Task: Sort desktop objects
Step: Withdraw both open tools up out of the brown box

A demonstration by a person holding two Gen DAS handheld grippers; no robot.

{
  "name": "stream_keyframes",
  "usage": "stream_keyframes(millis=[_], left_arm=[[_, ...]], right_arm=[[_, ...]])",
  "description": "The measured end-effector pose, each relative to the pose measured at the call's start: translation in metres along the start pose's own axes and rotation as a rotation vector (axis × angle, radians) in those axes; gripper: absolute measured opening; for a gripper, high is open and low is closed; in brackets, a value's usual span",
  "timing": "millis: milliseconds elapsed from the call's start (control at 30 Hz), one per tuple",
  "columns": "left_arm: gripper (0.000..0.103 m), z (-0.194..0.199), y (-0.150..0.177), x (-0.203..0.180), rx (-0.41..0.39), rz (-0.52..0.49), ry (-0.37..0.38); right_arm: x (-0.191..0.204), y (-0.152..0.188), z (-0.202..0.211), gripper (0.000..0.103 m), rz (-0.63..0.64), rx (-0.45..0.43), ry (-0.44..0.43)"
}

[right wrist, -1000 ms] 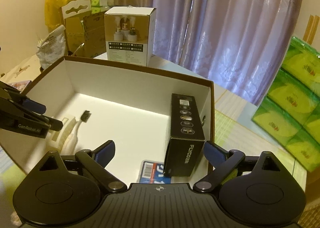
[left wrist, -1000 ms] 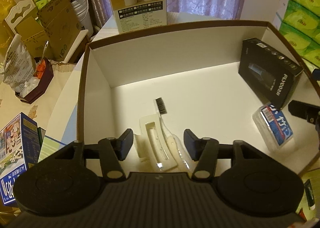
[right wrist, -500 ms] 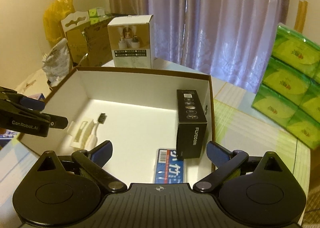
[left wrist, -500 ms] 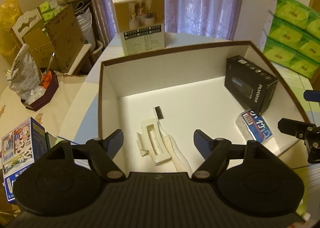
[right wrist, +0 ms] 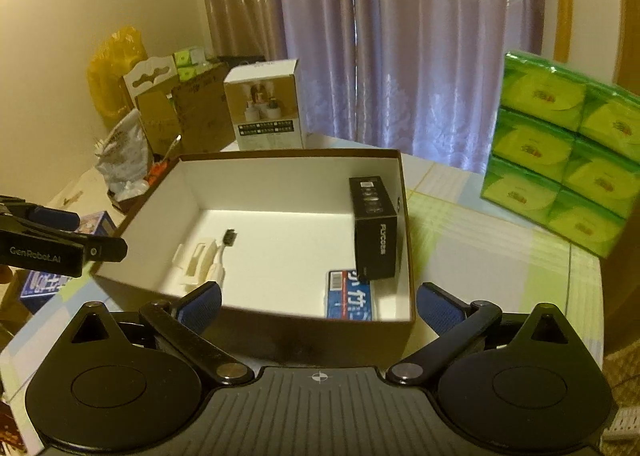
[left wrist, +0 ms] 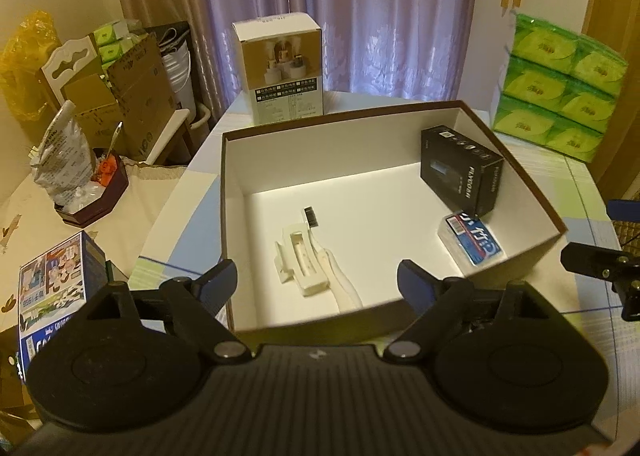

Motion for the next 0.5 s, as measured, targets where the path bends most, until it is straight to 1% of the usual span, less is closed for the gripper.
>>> stream_keyframes(millis=[133, 300, 500], left_arm=[[0.086, 0.023, 0.013, -0.003, -0.018, 0.005, -0.001], [0.087, 0.049, 0.033, -0.005, -0.018, 0.017, 0.004], [0.087, 0.077, 0.053, -0.008, -0.019, 0.012, 0.000]], right_arm=[[0.007, 0.010, 0.025, 0.101, -0.013, -0.014, -0.001], [0.016, 0.022, 0.055, 0.101, -0.030, -0.031, -0.014], [0.027, 0.038, 0.084, 0.101, -0.030, -0.030, -0.033]])
Point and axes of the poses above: each gripper's, at about its wrist camera, not at the fingertips, and z roughly against the way its jaws point, x to its left, y to its underside, the point moved 8 cm from there along -z, roughly the way its jaws point, and after that the axes turned 8 degrees about -x, right-handed, at the moved point
